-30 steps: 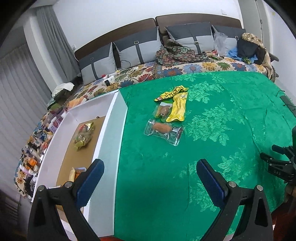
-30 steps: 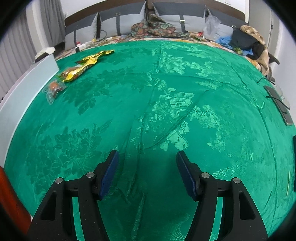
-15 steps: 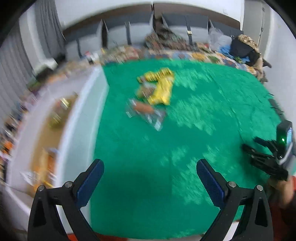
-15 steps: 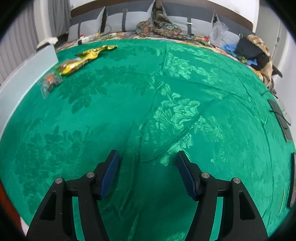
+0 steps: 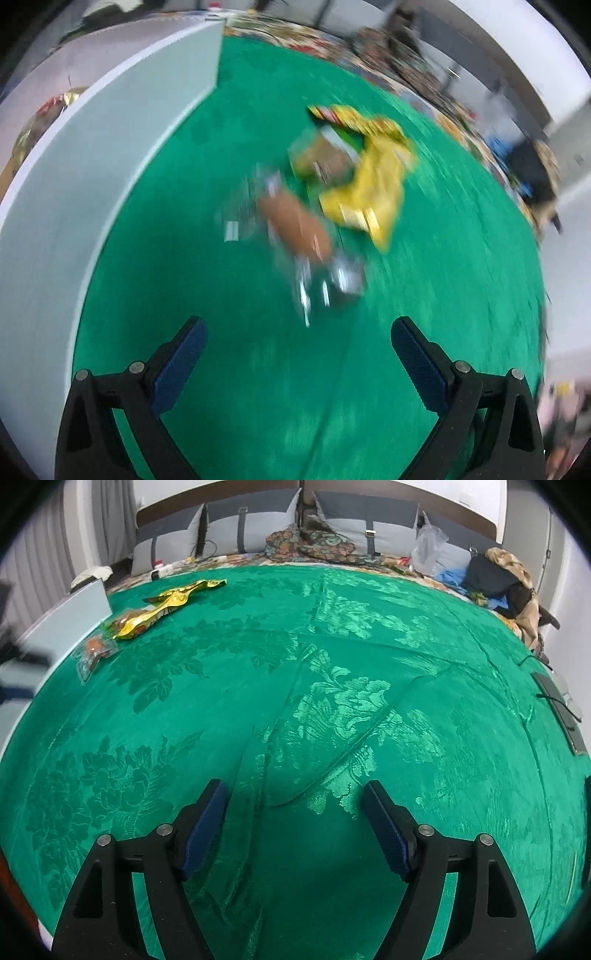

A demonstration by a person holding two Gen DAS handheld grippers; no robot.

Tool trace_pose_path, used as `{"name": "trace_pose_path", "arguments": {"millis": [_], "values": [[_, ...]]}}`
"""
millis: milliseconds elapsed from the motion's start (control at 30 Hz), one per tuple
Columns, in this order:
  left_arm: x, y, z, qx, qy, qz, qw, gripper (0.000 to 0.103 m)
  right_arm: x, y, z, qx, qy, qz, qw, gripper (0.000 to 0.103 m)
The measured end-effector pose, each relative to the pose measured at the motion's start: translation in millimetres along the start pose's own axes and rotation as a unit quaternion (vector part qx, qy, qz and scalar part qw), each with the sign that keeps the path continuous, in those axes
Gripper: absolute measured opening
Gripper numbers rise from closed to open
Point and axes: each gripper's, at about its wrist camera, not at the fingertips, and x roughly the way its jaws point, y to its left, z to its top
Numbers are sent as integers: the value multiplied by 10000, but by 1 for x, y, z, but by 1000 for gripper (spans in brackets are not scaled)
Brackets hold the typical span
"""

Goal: Organize snacks
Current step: 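Grasp the clear-packed brown sausage with the left tool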

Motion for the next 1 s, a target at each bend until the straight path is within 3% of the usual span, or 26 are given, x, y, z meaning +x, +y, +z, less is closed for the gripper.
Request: {"name": "trace_pose_path", "arguments": {"millis": [133, 200, 367, 500, 600, 700, 767, 833, 1000], "values": [[41, -1, 34, -150, -155, 759, 9969, 96, 0, 0, 0, -3, 0, -1, 10000, 79], [49, -5, 41, 5, -322, 1057, 9939, 98, 0, 0, 0, -3, 2, 5, 10000, 80], [55, -3, 50, 749, -208, 1126, 9906, 101, 0, 1, 0, 2, 5, 30, 10000, 80], [49, 19, 50, 677, -61, 1169, 9908, 101, 0, 1, 0, 3, 6, 28, 10000, 80], [45, 25, 47, 477, 4, 1126, 9925, 100, 0, 1, 0, 3, 6, 28, 10000, 80], [45, 8, 36, 798, -170, 1001, 9916, 92, 0, 1, 0, 3, 6, 29, 10000, 80], [44, -13, 24, 1408, -406, 729, 9865, 78, 0, 1, 0, 2, 7, 29, 10000, 80], [41, -28, 14, 1805, -466, 521, 9811, 52, 0, 1, 0, 4, 7, 31, 10000, 80], [27, -29, -19, 2201, -269, 104, 9750, 51, 0, 1, 0, 4, 8, 30, 10000, 80]]}}
